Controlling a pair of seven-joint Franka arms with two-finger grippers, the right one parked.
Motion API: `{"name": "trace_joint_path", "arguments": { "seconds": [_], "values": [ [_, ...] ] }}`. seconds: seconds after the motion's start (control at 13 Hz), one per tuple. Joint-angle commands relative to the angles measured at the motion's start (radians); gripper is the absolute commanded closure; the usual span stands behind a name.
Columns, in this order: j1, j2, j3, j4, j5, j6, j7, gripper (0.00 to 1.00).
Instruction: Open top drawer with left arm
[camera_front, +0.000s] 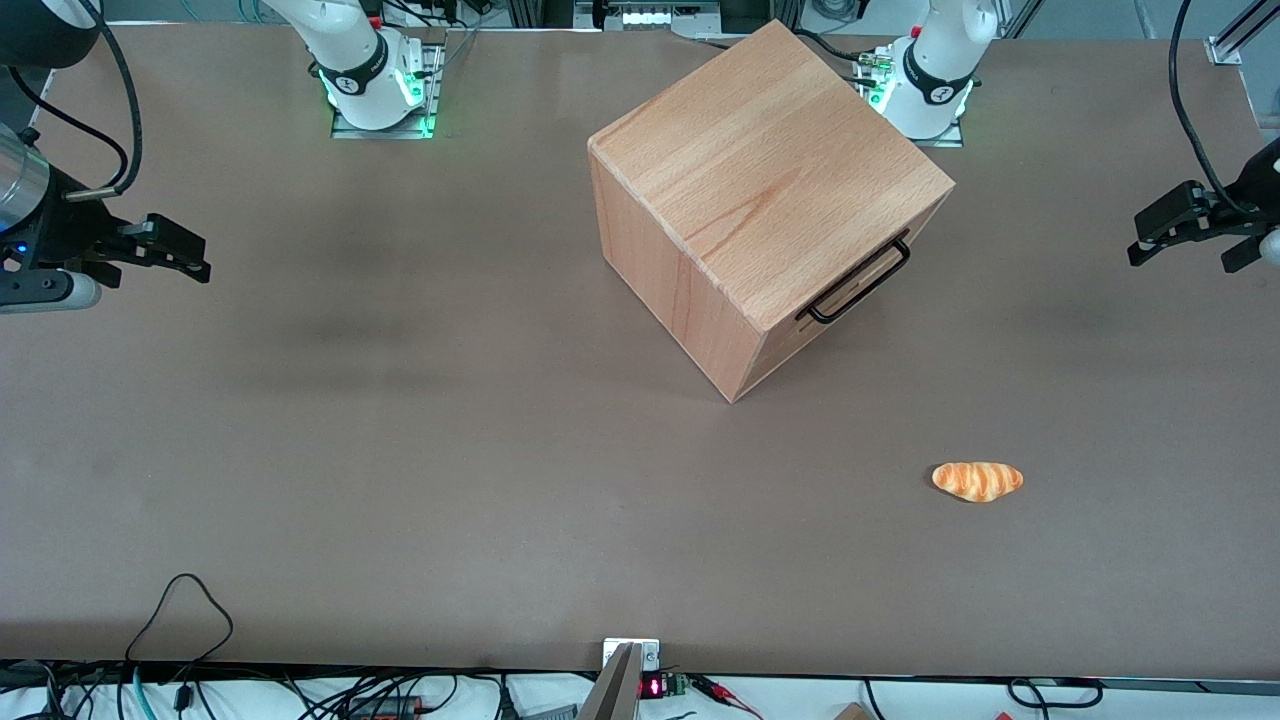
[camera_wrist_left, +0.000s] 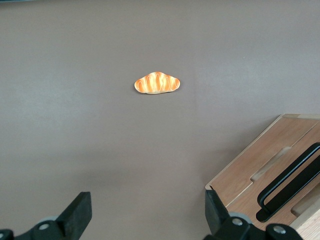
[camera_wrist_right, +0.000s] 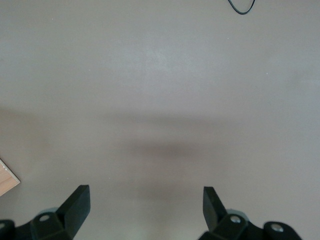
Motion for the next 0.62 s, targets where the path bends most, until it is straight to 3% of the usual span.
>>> {"name": "trace_joint_path", "arguments": {
  "seconds": [0.0,0.54],
  "values": [
    [0.003,0.016,0.002,0.034,-0.008,-0.031,0.014,0.0],
    [-0.005,0.039,0.0,0.071,-0.017,-0.038,0.009,0.0]
  ]
}}
